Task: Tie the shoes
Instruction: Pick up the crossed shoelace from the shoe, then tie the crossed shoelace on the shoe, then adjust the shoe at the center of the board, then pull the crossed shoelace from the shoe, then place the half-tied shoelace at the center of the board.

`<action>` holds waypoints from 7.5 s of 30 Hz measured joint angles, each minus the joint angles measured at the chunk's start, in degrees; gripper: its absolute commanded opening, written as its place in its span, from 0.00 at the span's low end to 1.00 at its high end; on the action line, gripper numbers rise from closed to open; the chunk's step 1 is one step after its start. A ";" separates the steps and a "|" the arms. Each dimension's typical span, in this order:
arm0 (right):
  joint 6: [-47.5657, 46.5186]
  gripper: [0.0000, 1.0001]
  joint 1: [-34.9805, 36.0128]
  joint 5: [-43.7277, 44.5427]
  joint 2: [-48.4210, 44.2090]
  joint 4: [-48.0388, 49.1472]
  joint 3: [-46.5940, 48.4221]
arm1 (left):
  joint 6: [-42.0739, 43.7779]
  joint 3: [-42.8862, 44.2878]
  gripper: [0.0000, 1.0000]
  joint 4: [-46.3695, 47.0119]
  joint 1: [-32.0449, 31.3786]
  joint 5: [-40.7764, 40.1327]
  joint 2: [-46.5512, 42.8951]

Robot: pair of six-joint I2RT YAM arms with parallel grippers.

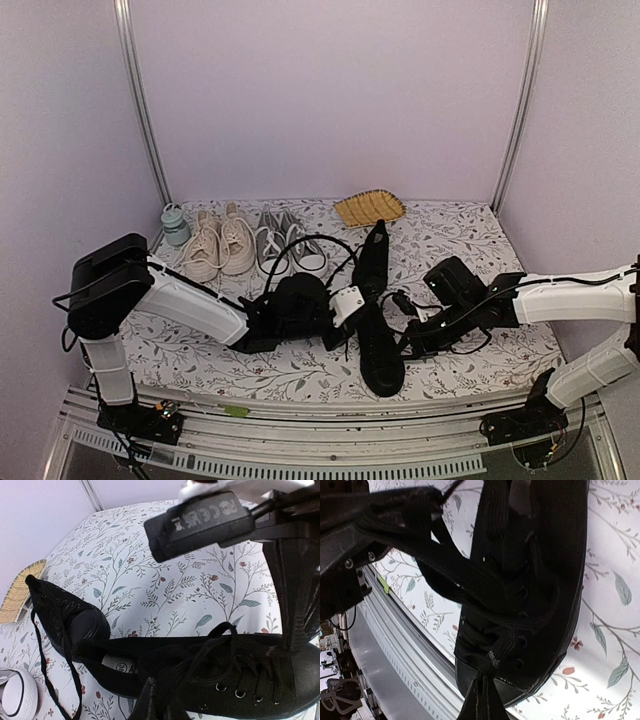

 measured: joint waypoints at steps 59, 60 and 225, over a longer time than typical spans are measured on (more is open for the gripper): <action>-1.31 0.00 -35.32 9.33 -16.72 -6.73 -7.91 | -7.52 -3.61 0.00 -31.10 9.57 -7.21 -13.60; -0.96 0.00 -36.92 8.81 -17.25 -5.60 -9.05 | -8.00 -4.22 0.00 -30.99 9.57 -6.82 -14.36; -76.35 0.21 -13.49 30.82 -7.13 -11.34 -10.67 | -16.83 -10.99 0.00 -29.59 21.46 3.65 -16.04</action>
